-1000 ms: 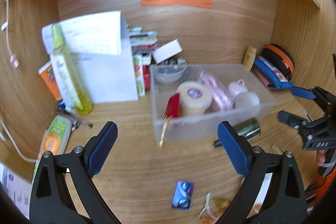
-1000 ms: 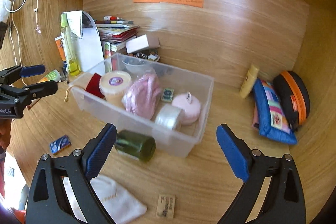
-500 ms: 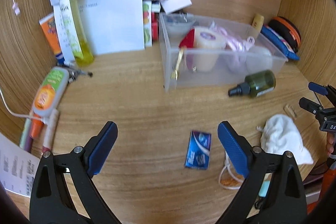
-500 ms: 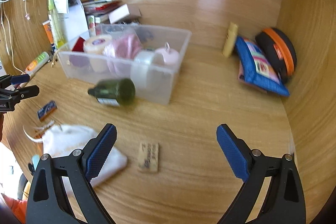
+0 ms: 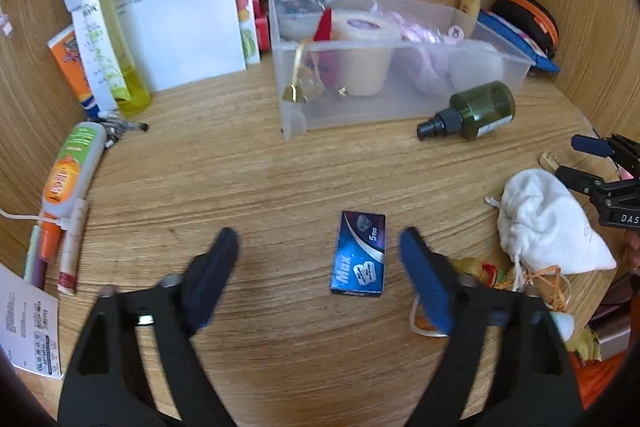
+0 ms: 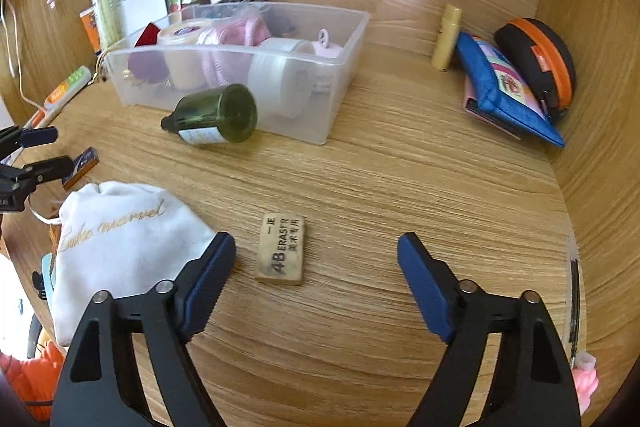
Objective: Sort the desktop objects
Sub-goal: 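Grasp the blue Max card box with the left tool while the right tool grasps the beige eraser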
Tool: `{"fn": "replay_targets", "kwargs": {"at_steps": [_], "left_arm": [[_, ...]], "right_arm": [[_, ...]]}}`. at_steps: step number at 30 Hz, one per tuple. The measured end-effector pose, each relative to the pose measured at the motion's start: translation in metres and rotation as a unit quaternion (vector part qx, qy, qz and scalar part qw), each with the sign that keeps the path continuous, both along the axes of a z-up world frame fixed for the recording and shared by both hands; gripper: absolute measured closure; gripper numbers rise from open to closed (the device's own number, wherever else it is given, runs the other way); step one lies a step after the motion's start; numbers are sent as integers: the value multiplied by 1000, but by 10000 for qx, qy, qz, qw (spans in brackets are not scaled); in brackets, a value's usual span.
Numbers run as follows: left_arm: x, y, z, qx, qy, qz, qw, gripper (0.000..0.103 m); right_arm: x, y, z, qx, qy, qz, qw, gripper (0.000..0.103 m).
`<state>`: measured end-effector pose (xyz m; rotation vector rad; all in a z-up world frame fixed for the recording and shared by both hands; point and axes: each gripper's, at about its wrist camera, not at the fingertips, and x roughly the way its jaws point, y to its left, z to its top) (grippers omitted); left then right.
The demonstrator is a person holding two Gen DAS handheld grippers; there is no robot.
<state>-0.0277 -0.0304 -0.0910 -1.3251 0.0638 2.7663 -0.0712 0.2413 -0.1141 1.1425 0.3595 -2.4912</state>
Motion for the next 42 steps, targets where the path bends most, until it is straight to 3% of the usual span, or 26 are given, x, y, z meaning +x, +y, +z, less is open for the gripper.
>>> {"fn": "replay_targets", "kwargs": {"at_steps": [6, 14, 21, 25, 28, 42], "left_arm": [[-3, 1, -3, 41, -64, -40, 10000, 38], [-3, 10, -4, 87, -95, -221, 9997, 43], [-4, 12, -4, 72, -107, -245, 9996, 70], [-3, 12, -4, 64, -84, -278, 9996, 76], [-4, 11, -5, 151, -71, -273, 9995, 77], [0, 2, 23, 430, 452, -65, 9980, 77]], "right_arm": [[-1, -6, -2, 35, -73, 150, 9999, 38], [-9, -12, -5, 15, -222, 277, 9994, 54], [-10, -15, -7, -10, -232, 339, 9992, 58], [-10, -14, -8, -127, -266, 402, 9988, 72], [-9, -15, -8, -175, -277, 450, 9984, 80], [-8, -8, 2, -328, -195, 459, 9982, 81]]}}
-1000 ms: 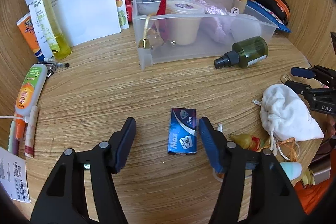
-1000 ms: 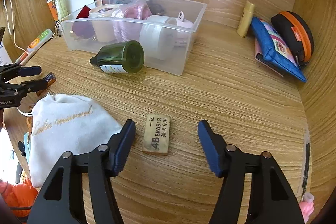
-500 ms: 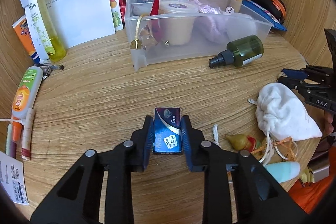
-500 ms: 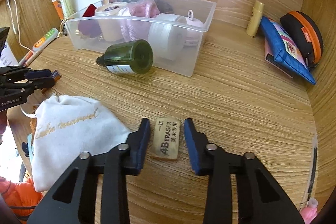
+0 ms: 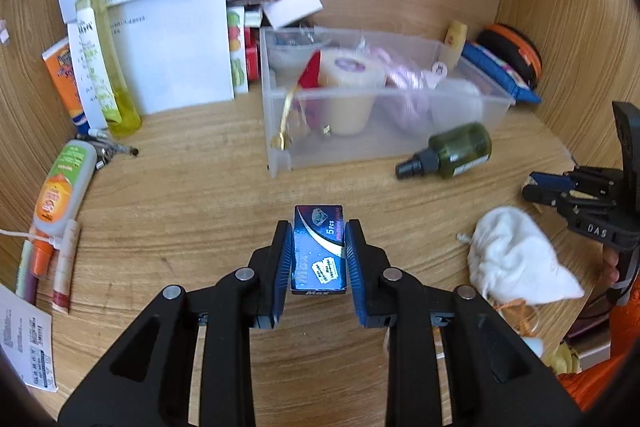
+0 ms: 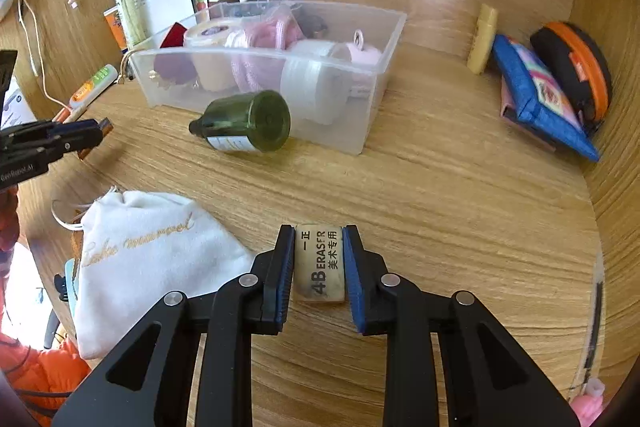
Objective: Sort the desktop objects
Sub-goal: 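Grasp the blue Max card box with the left tool while the right tool grasps the beige eraser, then carry the blue card box and beige eraser over the plastic box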
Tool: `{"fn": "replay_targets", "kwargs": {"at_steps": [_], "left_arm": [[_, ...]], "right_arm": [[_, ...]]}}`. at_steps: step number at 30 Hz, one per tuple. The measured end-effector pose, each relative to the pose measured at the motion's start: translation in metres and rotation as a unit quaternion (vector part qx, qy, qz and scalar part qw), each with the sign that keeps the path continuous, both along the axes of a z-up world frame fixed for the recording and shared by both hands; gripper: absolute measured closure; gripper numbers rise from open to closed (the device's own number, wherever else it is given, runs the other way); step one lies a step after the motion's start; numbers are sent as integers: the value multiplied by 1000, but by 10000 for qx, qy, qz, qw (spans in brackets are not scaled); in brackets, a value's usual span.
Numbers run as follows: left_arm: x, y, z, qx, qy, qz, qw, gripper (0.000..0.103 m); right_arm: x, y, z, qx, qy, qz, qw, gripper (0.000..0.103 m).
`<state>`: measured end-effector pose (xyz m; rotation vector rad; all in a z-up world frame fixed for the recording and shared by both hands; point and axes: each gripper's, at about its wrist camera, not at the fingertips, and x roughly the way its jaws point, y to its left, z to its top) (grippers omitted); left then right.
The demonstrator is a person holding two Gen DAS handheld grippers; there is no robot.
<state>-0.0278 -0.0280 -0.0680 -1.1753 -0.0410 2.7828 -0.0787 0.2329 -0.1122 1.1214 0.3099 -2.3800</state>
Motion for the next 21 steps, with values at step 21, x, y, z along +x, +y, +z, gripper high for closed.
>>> {"fn": "replay_targets", "kwargs": {"at_steps": [21], "left_arm": [[-15, 2, 51, 181, 864, 116, 9960, 77]], "right_arm": [[-19, -6, 55, -123, 805, 20, 9967, 81]]}}
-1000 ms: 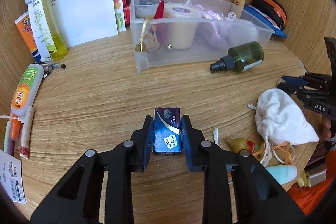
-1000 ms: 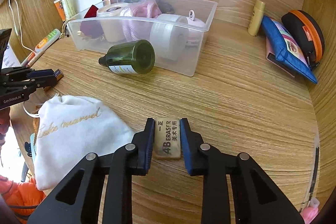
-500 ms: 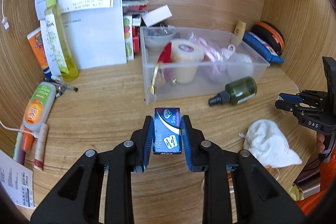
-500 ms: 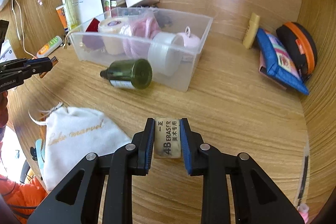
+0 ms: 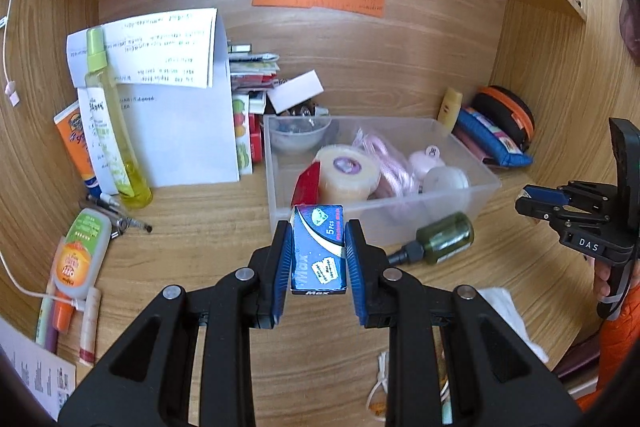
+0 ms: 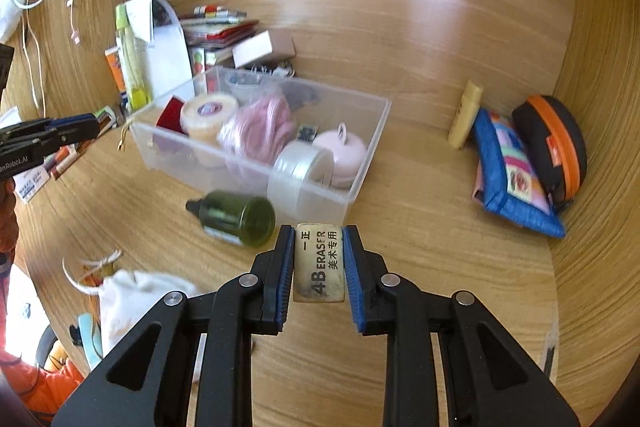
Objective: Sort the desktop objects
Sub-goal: 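Carry the blue card box and beige eraser over the plastic box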
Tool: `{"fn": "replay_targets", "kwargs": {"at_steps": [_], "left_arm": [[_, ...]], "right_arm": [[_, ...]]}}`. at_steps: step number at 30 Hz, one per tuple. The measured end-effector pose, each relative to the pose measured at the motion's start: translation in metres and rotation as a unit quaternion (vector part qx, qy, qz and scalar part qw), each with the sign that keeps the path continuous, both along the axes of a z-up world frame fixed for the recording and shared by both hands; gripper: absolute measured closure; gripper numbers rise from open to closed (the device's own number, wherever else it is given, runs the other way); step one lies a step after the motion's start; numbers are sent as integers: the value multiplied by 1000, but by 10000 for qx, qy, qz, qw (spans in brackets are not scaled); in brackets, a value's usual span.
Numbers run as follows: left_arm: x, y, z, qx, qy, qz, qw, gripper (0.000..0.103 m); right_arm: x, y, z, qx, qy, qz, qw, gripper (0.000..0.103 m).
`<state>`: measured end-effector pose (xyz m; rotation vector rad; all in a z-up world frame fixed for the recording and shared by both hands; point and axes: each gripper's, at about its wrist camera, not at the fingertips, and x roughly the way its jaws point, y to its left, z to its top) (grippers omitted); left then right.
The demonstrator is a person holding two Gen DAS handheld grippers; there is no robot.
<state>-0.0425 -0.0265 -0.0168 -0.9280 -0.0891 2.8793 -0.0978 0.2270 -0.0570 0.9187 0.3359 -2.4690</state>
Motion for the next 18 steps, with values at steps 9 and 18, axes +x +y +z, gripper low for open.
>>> {"fn": "replay_targets", "kwargs": {"at_steps": [9, 18], "left_arm": [[-19, -2, 10, 89, 196, 16, 9998, 77], [-45, -12, 10, 146, 163, 96, 9997, 77]], "right_arm": [[-15, -8, 17, -212, 215, 51, 9995, 81], [-34, -29, 27, -446, 296, 286, 9982, 81]]}}
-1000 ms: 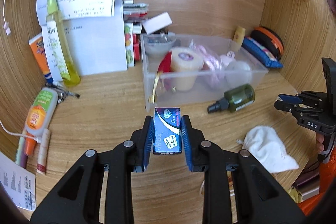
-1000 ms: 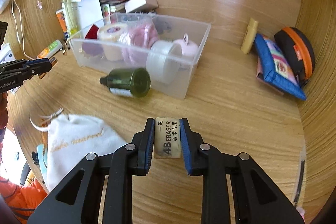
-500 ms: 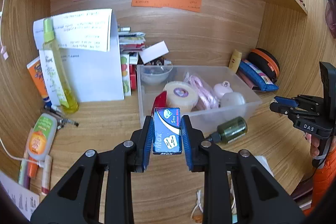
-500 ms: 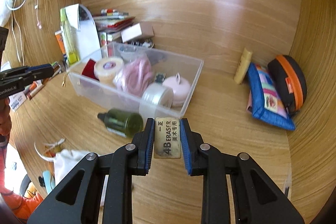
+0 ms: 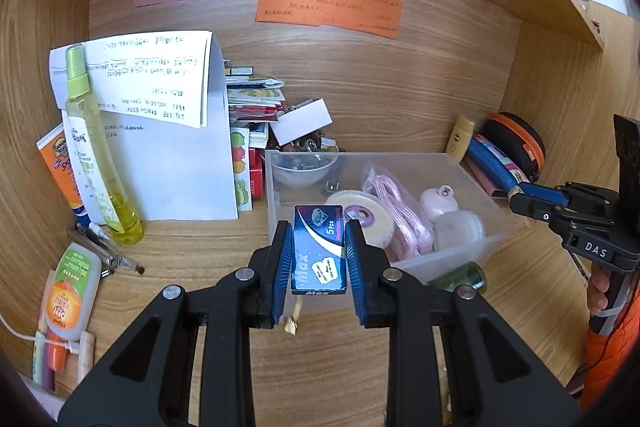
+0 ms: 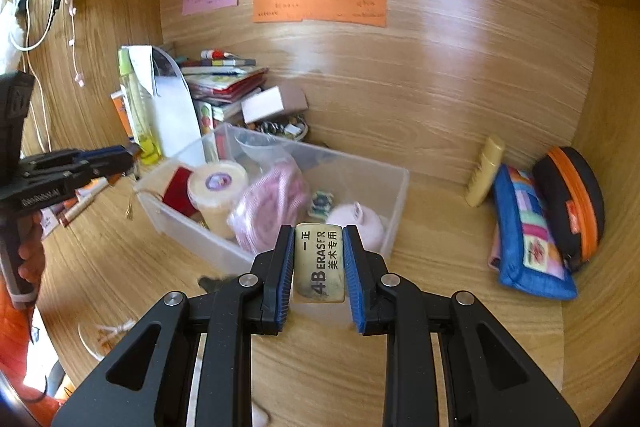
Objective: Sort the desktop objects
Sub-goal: 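Carry the blue card box and beige eraser over the plastic box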
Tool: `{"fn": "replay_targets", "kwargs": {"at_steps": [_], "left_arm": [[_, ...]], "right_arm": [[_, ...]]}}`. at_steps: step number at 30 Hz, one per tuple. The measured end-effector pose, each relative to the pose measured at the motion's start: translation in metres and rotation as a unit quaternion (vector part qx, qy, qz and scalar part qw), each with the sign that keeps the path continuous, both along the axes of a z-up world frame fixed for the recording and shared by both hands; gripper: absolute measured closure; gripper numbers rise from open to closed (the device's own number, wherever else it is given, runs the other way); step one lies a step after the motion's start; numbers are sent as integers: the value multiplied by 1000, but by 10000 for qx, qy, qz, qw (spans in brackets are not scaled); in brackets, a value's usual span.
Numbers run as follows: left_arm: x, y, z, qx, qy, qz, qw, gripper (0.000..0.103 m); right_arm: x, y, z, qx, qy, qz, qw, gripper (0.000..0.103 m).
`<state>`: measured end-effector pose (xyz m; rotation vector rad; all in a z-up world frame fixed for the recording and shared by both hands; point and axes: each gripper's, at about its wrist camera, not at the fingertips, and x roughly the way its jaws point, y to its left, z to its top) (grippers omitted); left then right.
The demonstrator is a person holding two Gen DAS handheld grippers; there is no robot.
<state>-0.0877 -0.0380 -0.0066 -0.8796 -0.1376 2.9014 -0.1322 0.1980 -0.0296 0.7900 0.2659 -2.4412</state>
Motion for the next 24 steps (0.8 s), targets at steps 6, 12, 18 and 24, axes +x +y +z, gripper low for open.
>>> {"fn": "replay_targets", "kwargs": {"at_steps": [6, 12, 18, 24], "left_arm": [[-19, -5, -6, 78, -105, 5, 9999, 77], [-34, -8, -16, 170, -233, -15, 9996, 77], [-41, -7, -25, 145, -343, -38, 9993, 77], [-43, 0, -29, -31, -367, -62, 9993, 77]], "right_arm": [[-12, -28, -2, 24, -56, 250, 9997, 81], [-29, -41, -11, -187, -293, 259, 9991, 81], [-41, -46, -27, -226, -606, 232, 9976, 81], [-45, -47, -35, -134, -698, 182, 9973, 81]]}}
